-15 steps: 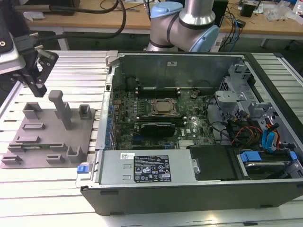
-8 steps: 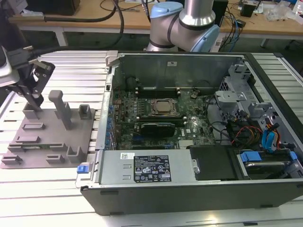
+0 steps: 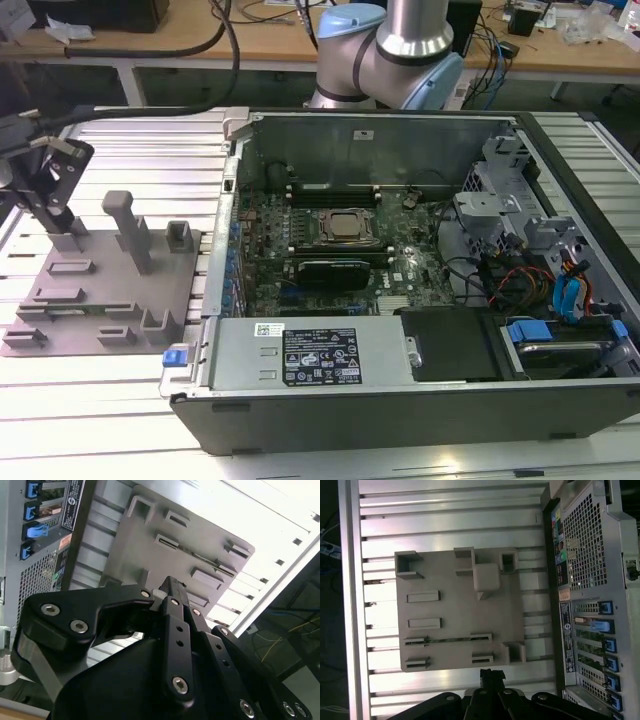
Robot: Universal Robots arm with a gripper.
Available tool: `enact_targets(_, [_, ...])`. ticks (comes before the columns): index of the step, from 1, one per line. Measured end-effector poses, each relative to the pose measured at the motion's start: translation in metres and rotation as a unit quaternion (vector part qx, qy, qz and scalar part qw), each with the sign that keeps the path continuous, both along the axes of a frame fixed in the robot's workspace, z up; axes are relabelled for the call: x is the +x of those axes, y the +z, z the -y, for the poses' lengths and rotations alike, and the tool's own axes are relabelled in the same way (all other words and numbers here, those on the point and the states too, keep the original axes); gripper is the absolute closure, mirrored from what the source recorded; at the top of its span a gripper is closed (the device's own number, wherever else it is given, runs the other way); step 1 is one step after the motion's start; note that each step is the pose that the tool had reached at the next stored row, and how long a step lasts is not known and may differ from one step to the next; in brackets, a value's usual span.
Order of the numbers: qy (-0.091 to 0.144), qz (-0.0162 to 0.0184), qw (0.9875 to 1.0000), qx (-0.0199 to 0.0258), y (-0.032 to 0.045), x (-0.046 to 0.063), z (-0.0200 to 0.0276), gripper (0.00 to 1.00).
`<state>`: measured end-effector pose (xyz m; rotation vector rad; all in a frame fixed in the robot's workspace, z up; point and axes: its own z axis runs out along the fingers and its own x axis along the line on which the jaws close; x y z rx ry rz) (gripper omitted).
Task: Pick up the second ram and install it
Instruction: 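Reach for the second ram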
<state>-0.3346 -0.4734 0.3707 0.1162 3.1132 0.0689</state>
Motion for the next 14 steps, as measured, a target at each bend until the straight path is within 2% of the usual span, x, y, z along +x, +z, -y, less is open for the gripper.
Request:
enact_targets(6, [0.000, 0.0001, 1.0000, 0.0000, -0.0085, -0.009, 0.0017, 0.92])
enact_targets(9, [0.000, 0.0000, 1.0000, 0.0000, -0.0098, -0.017, 0.0032, 0.92])
enact_targets(10, [0.000, 0.0000, 1.0000, 0.0001, -0.0102, -0.017, 0.0046, 0.92])
enact_targets(14, [0.000, 0.0000, 1.0000, 0.0000, -0.0102, -0.017, 0.0047, 0.92])
